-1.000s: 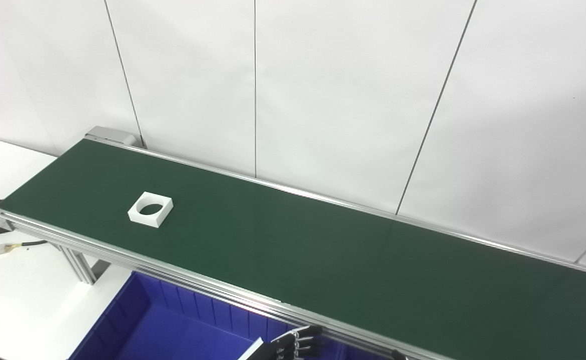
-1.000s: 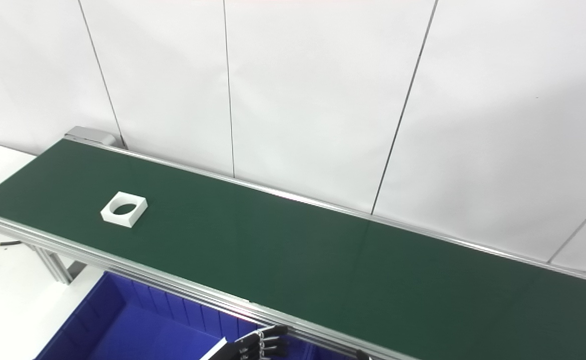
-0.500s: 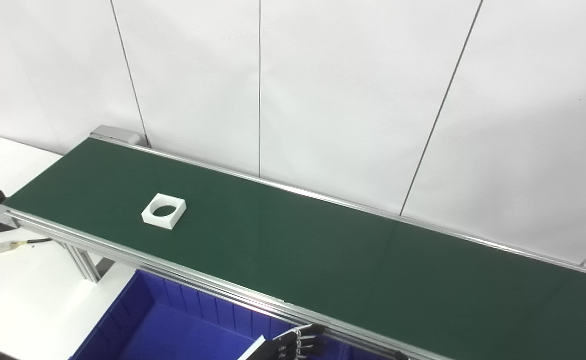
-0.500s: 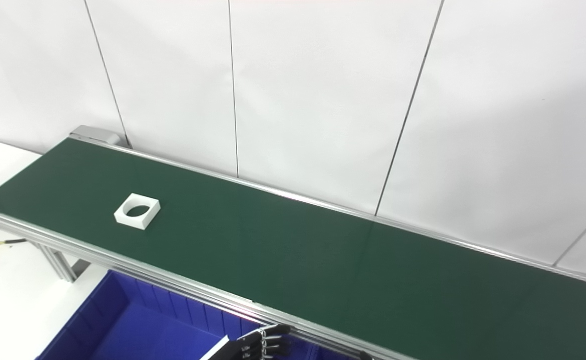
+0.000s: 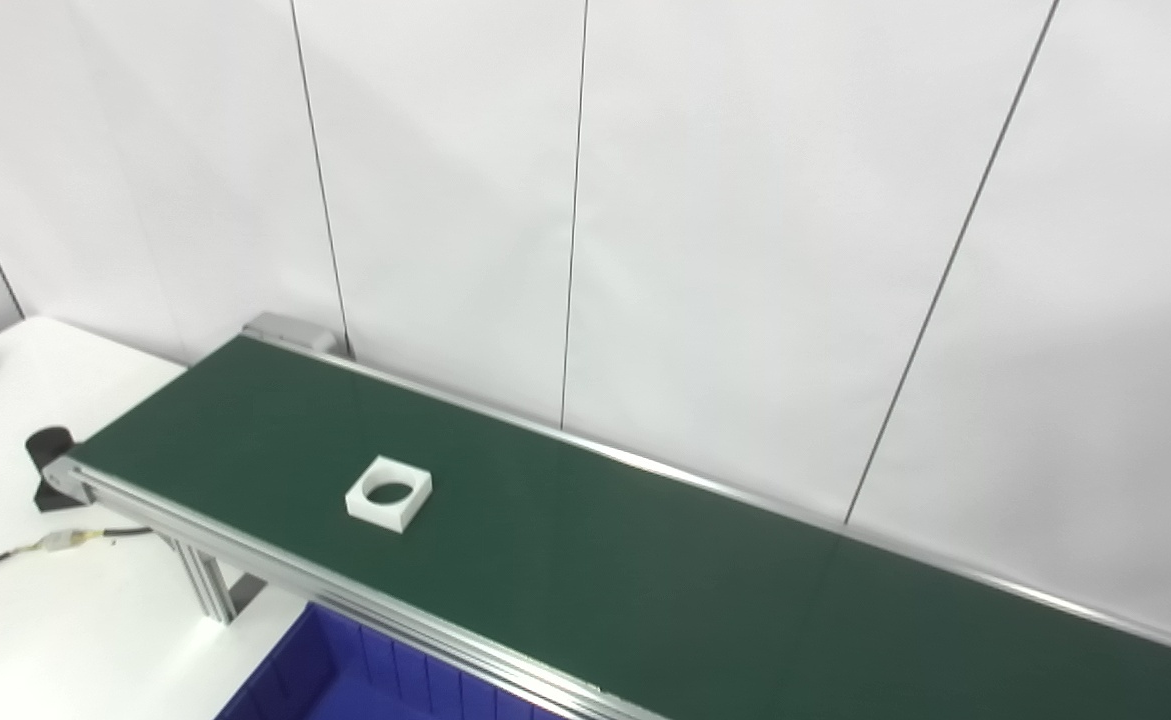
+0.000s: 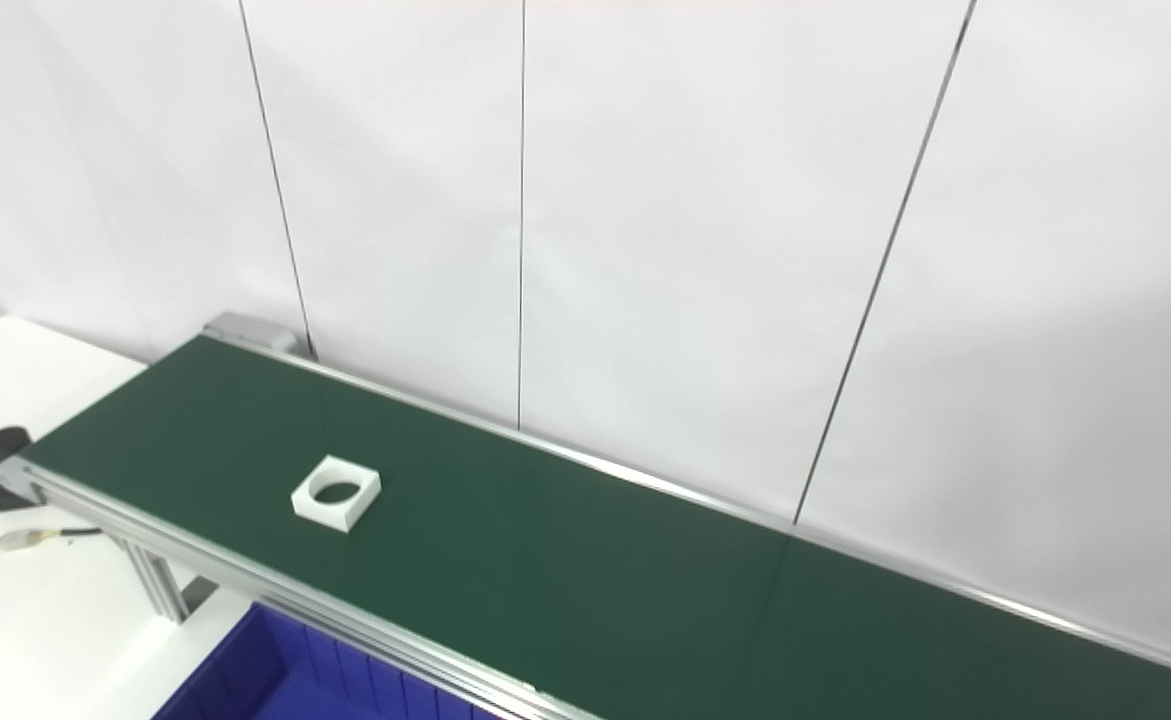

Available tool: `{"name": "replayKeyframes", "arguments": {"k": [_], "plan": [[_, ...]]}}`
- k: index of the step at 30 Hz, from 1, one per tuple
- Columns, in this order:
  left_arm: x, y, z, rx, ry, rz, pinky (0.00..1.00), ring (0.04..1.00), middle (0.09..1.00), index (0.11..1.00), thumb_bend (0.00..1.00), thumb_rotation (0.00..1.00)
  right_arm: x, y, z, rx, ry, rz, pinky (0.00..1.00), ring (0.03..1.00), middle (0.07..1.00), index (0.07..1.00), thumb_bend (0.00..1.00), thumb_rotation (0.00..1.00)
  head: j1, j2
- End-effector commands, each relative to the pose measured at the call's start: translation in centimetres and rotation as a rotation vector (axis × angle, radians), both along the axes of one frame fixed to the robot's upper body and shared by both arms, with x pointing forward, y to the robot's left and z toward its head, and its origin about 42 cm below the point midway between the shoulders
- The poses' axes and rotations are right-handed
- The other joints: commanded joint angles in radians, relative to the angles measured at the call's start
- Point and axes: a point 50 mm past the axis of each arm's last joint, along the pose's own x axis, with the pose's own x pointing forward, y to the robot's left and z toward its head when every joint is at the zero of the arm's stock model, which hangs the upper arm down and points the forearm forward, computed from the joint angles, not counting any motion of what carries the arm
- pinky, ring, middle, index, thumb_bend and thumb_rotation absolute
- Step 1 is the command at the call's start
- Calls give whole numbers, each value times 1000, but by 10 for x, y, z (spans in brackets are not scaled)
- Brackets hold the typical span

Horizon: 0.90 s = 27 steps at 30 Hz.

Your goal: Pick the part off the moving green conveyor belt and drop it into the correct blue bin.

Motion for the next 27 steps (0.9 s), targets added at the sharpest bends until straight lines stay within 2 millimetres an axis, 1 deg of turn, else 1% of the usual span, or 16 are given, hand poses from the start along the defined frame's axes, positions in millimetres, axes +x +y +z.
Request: {"name": "replayKeyframes", "arguments": {"k": [1,6,7,10,12,13,14,15,18,19,20,22,25,27], "plan": [[5,3,17,-4,-53,-18,725,781,796,817,966,194,4,4,9,27,-71,2,851,867,903,950,705,233,-1,2],[12,15,42,20,-100,-32,714,774,793,793,983,182,4,4,10,23,-77,3,821,854,890,945,696,235,1,4],[15,19,50,34,-119,-34,713,773,792,791,986,180,4,3,10,23,-77,2,820,853,890,946,694,234,4,6],[21,28,68,67,-155,-36,695,757,780,783,995,201,4,3,9,17,-78,-3,809,851,887,945,684,227,4,6],[28,35,84,86,-180,-44,693,749,763,779,991,201,4,3,9,22,-74,-4,815,855,891,947,682,226,3,13],[29,37,89,91,-186,-47,694,747,758,778,989,200,4,3,10,23,-74,-4,817,856,892,948,682,227,3,14],[33,41,100,122,-206,-50,694,747,757,778,989,200,5,3,10,23,-74,-4,818,856,893,948,682,228,5,17],[36,42,106,144,-218,-51,690,747,756,776,996,229,5,3,10,22,-75,-4,815,854,893,947,689,243,5,17],[44,46,129,199,-257,-51,690,755,764,775,999,242,6,2,10,26,-75,-5,813,852,891,945,700,259,6,20],[46,47,135,209,-266,-52,723,785,785,787,979,232,7,2,10,27,-75,-6,814,852,887,945,701,259,6,20],[50,48,143,225,-281,-49,735,800,798,794,961,222,8,2,10,29,-75,-6,814,851,886,945,703,259,5,21],[55,50,151,249,-300,-43,735,818,816,806,913,192,8,2,10,29,-76,-7,808,850,885,943,708,264,5,21],[64,54,165,323,-335,-21,726,825,829,806,889,160,9,3,11,28,-74,-8,805,849,884,943,710,263,0,24],[69,56,171,370,-347,-16,708,825,844,817,876,190,9,3,11,29,-75,-7,806,850,886,945,703,256,-7,24]]}}
